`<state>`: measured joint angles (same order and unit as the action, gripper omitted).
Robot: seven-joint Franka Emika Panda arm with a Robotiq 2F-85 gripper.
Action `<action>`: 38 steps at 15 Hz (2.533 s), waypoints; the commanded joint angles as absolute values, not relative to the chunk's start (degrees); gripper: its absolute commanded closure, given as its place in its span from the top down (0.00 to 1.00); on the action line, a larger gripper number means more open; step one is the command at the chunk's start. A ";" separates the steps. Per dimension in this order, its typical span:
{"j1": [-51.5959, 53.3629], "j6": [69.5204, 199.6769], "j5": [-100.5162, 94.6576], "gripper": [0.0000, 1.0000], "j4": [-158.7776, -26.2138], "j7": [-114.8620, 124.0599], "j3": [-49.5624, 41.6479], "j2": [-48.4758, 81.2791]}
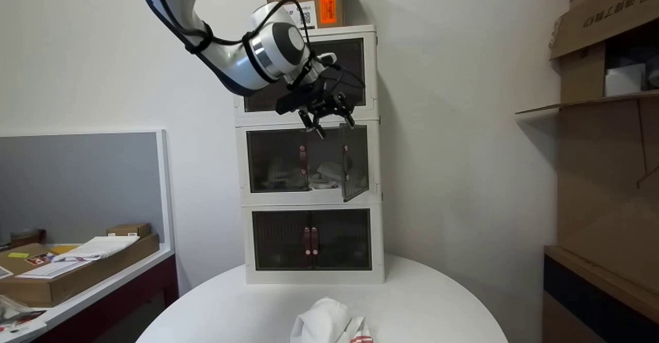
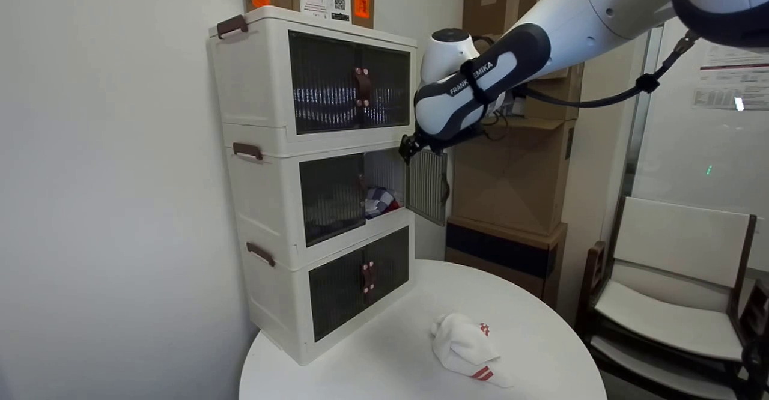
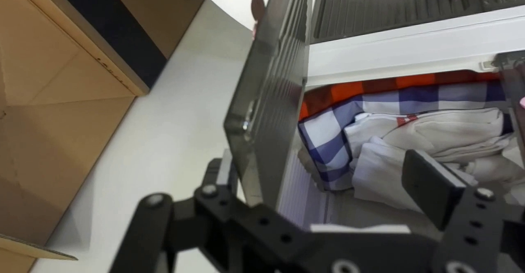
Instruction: Close the middle left and right cabinet doors
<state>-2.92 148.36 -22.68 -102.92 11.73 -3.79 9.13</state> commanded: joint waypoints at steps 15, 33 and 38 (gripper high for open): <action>1.75 159.06 -18.97 1.00 -100.38 8.11 -2.02 15.62; -0.26 159.30 -9.65 1.00 -107.50 -2.38 -0.06 2.35; -1.53 153.15 5.98 1.00 -114.79 -17.74 0.47 -3.48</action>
<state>-0.84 156.99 -4.95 -109.25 -6.51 0.03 1.28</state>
